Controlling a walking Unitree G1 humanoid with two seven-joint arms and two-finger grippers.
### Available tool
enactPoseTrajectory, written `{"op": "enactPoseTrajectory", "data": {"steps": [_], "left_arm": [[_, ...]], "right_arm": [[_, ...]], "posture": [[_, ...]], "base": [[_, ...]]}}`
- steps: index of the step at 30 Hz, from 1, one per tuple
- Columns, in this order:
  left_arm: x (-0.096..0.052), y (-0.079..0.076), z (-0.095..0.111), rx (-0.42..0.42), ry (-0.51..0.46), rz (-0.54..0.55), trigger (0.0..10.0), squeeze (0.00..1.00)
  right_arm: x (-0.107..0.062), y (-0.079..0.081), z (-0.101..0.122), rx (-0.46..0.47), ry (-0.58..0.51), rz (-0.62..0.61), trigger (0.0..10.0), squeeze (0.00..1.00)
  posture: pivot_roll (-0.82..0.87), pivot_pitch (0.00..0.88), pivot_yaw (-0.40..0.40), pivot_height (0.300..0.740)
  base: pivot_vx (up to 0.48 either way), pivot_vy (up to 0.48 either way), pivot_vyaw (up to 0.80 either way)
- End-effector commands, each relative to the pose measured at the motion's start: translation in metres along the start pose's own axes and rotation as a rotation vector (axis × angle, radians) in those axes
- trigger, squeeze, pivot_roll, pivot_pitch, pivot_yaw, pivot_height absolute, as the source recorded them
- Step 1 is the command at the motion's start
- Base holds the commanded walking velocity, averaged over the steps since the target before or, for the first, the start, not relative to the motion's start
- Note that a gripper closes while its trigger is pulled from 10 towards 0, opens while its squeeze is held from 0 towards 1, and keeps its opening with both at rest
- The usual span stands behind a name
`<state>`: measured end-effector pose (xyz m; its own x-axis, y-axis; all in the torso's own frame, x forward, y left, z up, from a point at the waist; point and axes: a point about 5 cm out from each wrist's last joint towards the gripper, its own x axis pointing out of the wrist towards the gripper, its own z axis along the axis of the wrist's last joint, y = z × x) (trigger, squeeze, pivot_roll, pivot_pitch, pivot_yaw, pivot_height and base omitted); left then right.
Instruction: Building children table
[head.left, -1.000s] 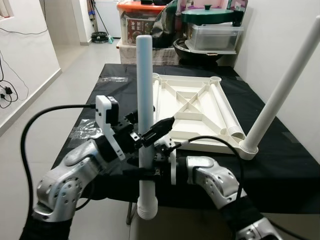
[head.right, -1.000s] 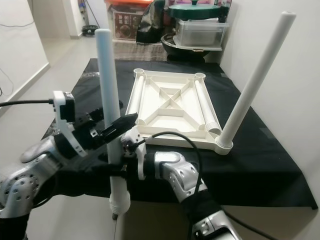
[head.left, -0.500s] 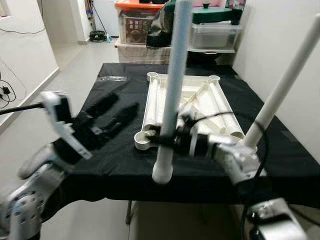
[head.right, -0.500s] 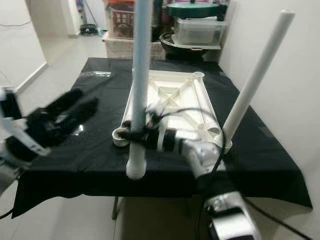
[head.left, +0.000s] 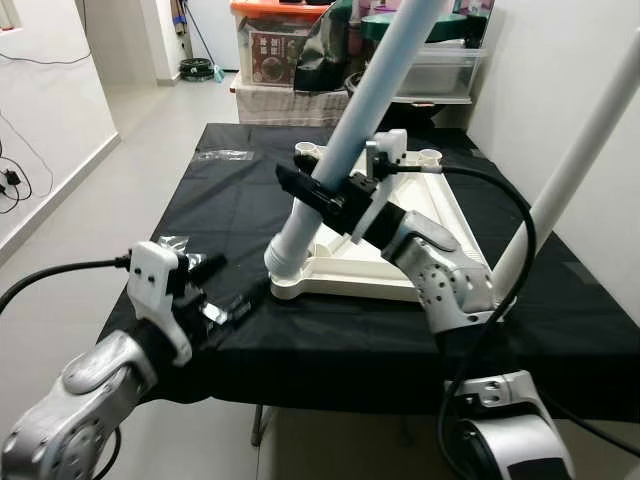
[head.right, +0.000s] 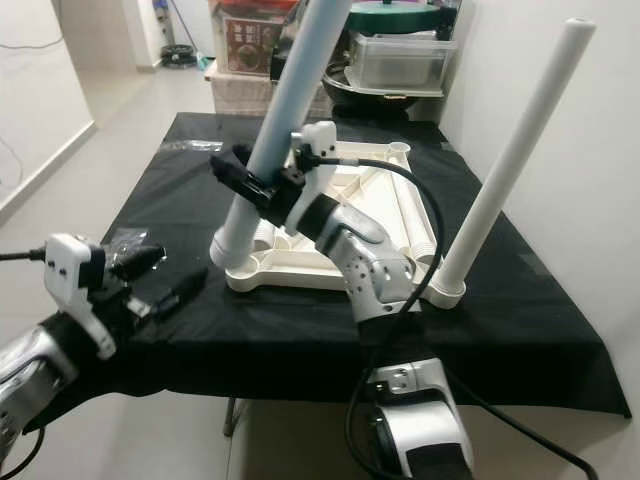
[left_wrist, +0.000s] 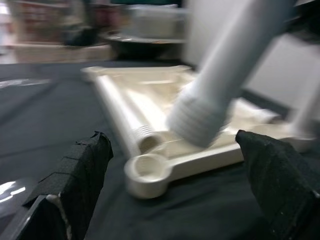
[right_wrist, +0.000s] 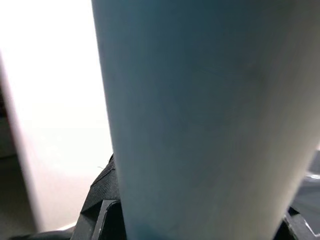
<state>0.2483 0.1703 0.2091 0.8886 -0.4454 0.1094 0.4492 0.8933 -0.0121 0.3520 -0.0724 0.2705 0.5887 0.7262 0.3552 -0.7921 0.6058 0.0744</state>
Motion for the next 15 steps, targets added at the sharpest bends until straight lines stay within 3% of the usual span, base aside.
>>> {"op": "enactPoseTrajectory", "data": {"steps": [1, 9, 10, 15], "left_arm": [[0.001, -0.002, -0.014, 0.024, 0.048, 0.048, 10.0, 0.00], [-0.001, -0.008, -0.029, 0.051, 0.071, 0.084, 10.0, 0.00], [-0.001, -0.008, -0.031, 0.051, 0.074, 0.094, 10.0, 0.00], [0.000, -0.007, -0.037, 0.063, 0.086, 0.123, 10.0, 0.00]], "right_arm": [[-0.004, -0.007, -0.003, -0.030, -0.007, -0.097, 0.0, 0.00], [-0.016, -0.018, -0.014, -0.098, 0.019, -0.277, 0.0, 0.00], [-0.019, -0.021, -0.016, -0.096, 0.024, -0.315, 10.0, 0.00], [-0.024, -0.027, -0.016, -0.115, 0.018, -0.406, 10.0, 0.00]], "posture": [[0.07, 0.000, -0.060, 0.740], [0.06, 0.000, -0.059, 0.740], [0.06, 0.000, -0.059, 0.740], [0.04, 0.000, -0.058, 0.740]], "base": [[0.000, 0.000, 0.00], [0.000, 0.000, 0.00], [0.000, 0.000, 0.00], [0.000, 0.000, 0.00]]}}
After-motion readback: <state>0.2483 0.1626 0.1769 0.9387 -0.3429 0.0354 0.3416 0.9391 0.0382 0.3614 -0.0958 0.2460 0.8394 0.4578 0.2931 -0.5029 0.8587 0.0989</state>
